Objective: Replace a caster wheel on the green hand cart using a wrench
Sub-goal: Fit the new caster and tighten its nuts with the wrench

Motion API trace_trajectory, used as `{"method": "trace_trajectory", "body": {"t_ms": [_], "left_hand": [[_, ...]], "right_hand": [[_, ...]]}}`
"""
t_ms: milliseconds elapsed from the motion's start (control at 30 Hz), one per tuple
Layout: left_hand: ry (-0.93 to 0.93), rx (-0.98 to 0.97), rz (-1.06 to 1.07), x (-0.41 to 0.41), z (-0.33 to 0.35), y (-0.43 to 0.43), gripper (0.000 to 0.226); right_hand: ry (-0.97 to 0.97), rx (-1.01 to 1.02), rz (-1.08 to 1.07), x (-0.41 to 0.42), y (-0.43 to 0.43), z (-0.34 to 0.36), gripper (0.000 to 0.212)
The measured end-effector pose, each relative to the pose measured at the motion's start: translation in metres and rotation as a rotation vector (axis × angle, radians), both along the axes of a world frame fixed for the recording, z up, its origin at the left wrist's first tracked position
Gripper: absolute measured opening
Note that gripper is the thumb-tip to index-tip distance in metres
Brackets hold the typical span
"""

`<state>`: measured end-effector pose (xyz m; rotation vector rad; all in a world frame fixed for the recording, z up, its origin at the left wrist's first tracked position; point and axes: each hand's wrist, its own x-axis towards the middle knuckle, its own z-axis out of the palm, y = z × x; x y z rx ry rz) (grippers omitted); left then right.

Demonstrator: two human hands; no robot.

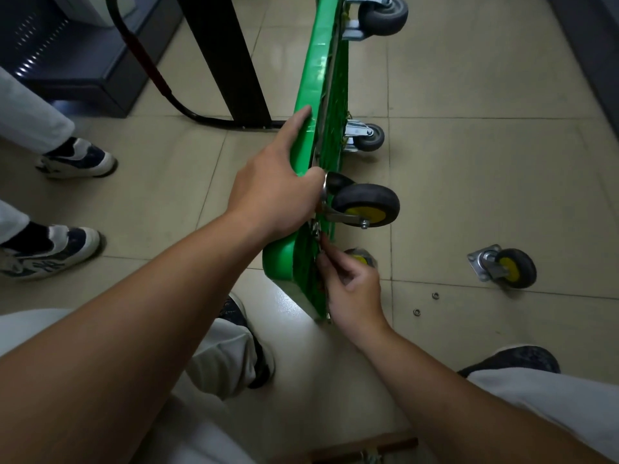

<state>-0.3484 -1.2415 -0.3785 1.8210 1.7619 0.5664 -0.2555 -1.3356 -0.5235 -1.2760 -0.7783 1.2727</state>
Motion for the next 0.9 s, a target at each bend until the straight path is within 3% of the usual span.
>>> {"method": "trace_trajectory", "body": {"t_ms": [133,233,367,500,667,733,900], "left_hand": [[0.004,0.013,0.005,0.003,0.001,-0.001,0.075],[0.009,0.014,0.001,0.001,0.001,-0.002,0.074],[-0.005,0.009,-0.007,-0.001,0.001,-0.002,0.074],[-0.013,0.003,-0.02,-0.002,0.0,-0.003,0.074],[-0.007,-0.007,-0.019,0.0,0.001,-0.002,0.075],[-0.012,-0.009,-0.017,0.0,0.001,-0.001,0.076],[-0.017,-0.009,-0.017,-0.001,0.0,0.0,0.075]], "right_hand": [[0.075,-0.105,-0.063,-0.006,-0.003,0.018,0.029],[0.258,-0.282,-0.108,-0.014,0.001,0.045,0.016],[0.303,-0.391,-0.049,-0.012,0.009,0.069,0.017],[0.055,-0.27,0.112,-0.004,-0.014,0.057,0.025],[-0.658,0.11,0.181,0.026,-0.047,-0.007,0.035],[-0.702,0.135,0.092,0.038,-0.045,-0.021,0.029],[-0.457,0.12,-0.001,0.03,-0.012,-0.021,0.022]]}}
